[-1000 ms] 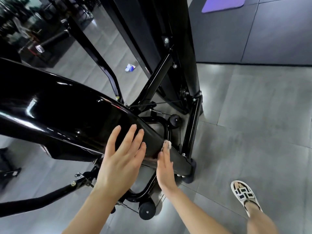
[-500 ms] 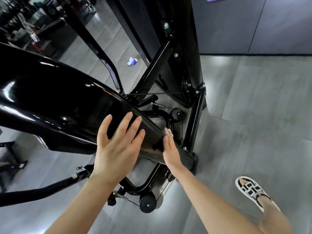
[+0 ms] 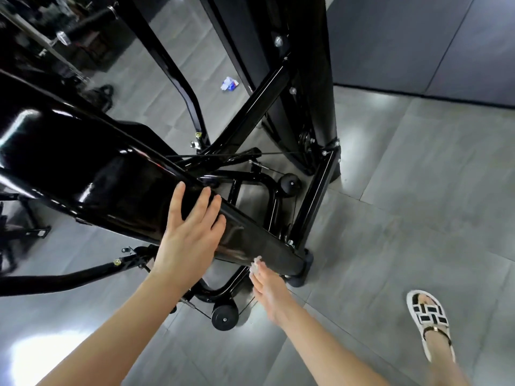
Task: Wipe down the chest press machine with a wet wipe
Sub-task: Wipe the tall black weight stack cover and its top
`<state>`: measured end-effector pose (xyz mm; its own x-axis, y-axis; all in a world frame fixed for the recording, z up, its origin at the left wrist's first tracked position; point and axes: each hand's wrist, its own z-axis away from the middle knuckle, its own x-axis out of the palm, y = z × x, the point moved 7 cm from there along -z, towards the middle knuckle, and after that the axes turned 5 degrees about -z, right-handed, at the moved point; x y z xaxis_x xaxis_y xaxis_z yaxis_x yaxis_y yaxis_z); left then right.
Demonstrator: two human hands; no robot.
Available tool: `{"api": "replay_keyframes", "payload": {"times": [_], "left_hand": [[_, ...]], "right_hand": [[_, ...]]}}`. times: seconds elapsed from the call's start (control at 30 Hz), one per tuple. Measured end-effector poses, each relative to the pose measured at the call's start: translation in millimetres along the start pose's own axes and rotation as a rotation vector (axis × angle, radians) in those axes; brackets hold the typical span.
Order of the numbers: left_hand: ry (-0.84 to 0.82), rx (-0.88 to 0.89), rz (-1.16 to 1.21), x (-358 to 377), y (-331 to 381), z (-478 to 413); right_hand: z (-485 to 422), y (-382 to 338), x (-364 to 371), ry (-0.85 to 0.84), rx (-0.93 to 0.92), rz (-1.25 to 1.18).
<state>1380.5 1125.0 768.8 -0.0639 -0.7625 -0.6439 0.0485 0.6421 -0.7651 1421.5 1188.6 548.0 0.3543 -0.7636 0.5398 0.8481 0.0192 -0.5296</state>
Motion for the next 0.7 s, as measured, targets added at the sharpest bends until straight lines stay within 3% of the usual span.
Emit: {"api": "replay_keyframes", "payload": {"times": [0.1,0.2,0.3,0.43,0.7], "left_hand": [[-0.110,0.004,0.029,3.0,5.1,-14.0],[-0.226,-0.004,0.029,5.9,12.9,-25.1],[-0.340,-0.003,0.017,10.2,19.3,-28.1],[-0.457,-0.052,0.060,12.6,24.5,-33.8],[-0.506,-0.252,0.219,11.4,17.0,-51.9]], "right_hand": [[2.4,-17.8,-45.8,0.208,0.051,-0.139],[6.6,-41.4,-68.2,0.202,0.101,-0.225],[12.5,-75.2,-94.8,0.227,0.037,-0.009],[8.7,-127.4,-103.0,0.123,-0.012,0.167],[2.4,-222.9,-53.7,-0.057,-0.156,0.369]]}}
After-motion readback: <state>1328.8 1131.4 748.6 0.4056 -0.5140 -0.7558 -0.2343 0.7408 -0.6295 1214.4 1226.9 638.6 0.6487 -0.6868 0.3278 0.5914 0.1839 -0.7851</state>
